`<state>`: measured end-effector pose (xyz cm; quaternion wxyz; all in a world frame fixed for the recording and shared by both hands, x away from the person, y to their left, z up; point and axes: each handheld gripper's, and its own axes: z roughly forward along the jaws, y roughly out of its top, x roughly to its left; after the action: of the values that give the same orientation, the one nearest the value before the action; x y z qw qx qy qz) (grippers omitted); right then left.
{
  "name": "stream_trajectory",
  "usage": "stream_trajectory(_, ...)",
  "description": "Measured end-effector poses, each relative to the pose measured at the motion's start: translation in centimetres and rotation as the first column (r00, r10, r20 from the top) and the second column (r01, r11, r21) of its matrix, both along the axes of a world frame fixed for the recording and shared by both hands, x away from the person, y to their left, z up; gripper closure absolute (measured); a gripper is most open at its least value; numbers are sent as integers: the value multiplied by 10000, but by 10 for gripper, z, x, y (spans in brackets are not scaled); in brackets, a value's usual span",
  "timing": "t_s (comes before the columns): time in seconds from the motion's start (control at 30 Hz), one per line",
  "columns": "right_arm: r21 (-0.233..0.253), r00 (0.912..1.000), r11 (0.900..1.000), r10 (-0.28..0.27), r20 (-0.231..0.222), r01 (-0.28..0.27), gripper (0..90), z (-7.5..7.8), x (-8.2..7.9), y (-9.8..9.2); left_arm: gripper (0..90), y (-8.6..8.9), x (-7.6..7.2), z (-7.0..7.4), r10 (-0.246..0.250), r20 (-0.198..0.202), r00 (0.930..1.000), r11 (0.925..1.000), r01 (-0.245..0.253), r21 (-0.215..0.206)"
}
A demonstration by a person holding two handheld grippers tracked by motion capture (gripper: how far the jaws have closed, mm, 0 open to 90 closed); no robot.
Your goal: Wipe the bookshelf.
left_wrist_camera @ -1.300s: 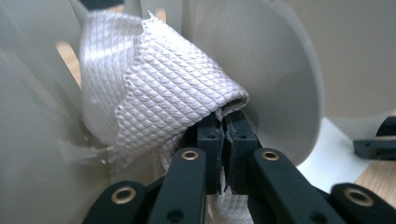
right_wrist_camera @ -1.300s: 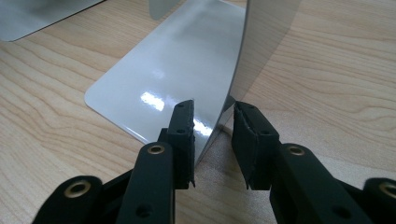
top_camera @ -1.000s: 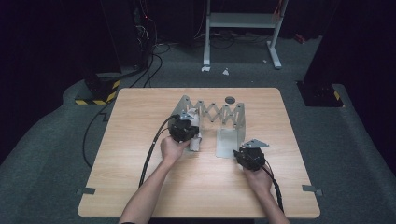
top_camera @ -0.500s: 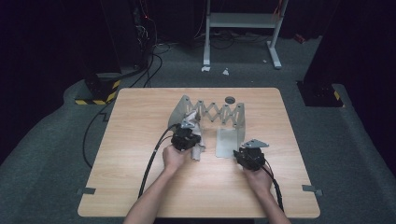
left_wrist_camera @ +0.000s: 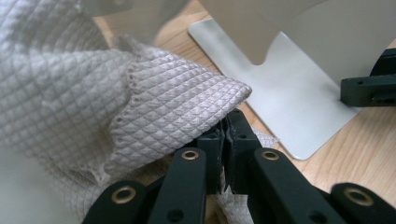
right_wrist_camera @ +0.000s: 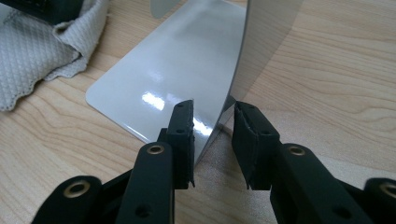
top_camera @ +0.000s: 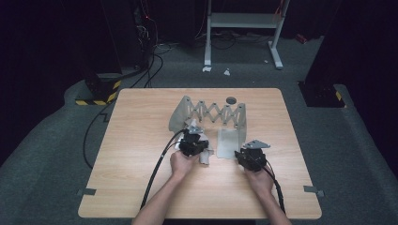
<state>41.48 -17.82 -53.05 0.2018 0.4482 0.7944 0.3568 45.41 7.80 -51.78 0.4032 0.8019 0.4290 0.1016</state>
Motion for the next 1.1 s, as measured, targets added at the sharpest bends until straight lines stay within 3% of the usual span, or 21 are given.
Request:
stream_trajectory(0.13, 0, 10000, 10000, 0, 0, 0, 688, 0, 0, 0, 863, -7, -4, 0, -198, -5, 9998, 9998, 198, 5)
stream_trajectory(0.23, 48, 10000, 10000, 13, -16, -13, 686, 0, 0, 0, 862, -4, -3, 7, -356, -75, 9993, 9989, 354, -295)
stream_trajectory(0.43, 60, 10000, 9999, 93, -34, -93, 682, 0, 1, -1, 862, 3, -2, 46, -279, 504, 9983, 9976, 310, -620)
stream_trajectory(0.53, 38, 9999, 9999, 107, -22, -107, 682, 0, 1, -1, 862, 1, -5, 57, -278, 735, 9969, 9975, 325, -633)
stream_trajectory(0.8, 5, 9999, 9999, 113, 10, -113, 682, 0, 1, -1, 862, 2, -5, 69, 199, 919, 9956, 9971, -129, -756)
stream_trajectory(1.1, -7, 9999, 9999, 104, 4, -104, 682, 0, 1, -1, 861, 7, 0, 92, 639, 1358, 9887, 9954, -535, -793)
